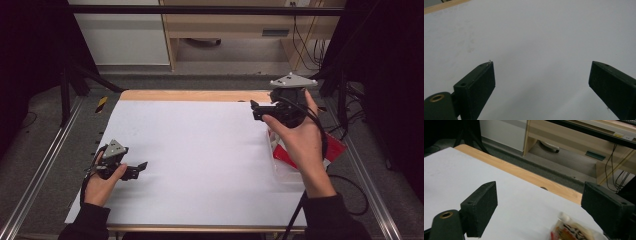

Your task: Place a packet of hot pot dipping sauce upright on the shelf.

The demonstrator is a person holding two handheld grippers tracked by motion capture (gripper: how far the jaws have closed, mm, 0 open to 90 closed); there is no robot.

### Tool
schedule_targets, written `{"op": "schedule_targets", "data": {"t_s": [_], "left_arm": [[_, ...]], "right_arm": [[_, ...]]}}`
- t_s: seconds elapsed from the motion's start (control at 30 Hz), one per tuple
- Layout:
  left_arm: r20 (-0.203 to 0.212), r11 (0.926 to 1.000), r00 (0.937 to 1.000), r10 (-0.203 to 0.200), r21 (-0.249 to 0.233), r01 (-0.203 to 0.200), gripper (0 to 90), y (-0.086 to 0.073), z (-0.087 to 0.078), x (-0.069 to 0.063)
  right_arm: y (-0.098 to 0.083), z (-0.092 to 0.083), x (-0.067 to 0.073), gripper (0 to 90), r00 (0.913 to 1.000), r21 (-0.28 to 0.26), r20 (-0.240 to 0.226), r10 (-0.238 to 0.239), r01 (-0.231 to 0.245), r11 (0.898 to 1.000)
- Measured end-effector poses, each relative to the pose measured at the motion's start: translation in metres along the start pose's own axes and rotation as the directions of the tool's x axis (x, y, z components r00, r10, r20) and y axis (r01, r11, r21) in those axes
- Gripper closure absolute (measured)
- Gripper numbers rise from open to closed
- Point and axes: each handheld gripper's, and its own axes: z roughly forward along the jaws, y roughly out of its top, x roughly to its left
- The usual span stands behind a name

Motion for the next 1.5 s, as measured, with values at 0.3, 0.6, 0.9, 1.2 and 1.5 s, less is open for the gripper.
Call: {"op": "schedule_targets", "data": {"t_s": [0.3, 0.6, 0.9, 1.2, 1.5], "left_arm": [[-0.006, 1.0000, 1.0000, -0.003, 0.005, 0.003, 6.9, -0.001, 0.000, 0.001], [-0.005, 1.0000, 1.0000, 0.000, 0.004, 0.000, 6.9, -0.001, -0.001, 0.002], [-0.006, 1.0000, 1.0000, 0.000, 0.007, 0.000, 6.9, -0.001, 0.000, 0.002], [0.000, 1.0000, 1.0000, 0.000, -0.002, 0.000, 6.9, -0.001, -0.001, 0.002], [0.002, 1.0000, 1.0000, 0.000, -0.002, 0.000, 6.7, -0.001, -0.001, 0.002]], "right_arm": [[0.000, 0.023, 0.025, 13.0, 0.9994, -0.021, -0.028, 0.017, -0.018, 1.000], [-0.010, 0.039, 0.040, 11.8, 0.9990, -0.004, -0.042, 0.015, -0.016, 1.000], [-0.026, 0.052, 0.056, 11.0, 0.9972, 0.024, -0.075, 0.008, -0.006, 1.000], [-0.044, 0.060, 0.065, 10.9, 0.9967, 0.039, -0.078, 0.021, -0.018, 0.999], [-0.065, 0.071, 0.074, 10.7, 0.9946, 0.078, -0.098, 0.036, -0.028, 0.997]]}}
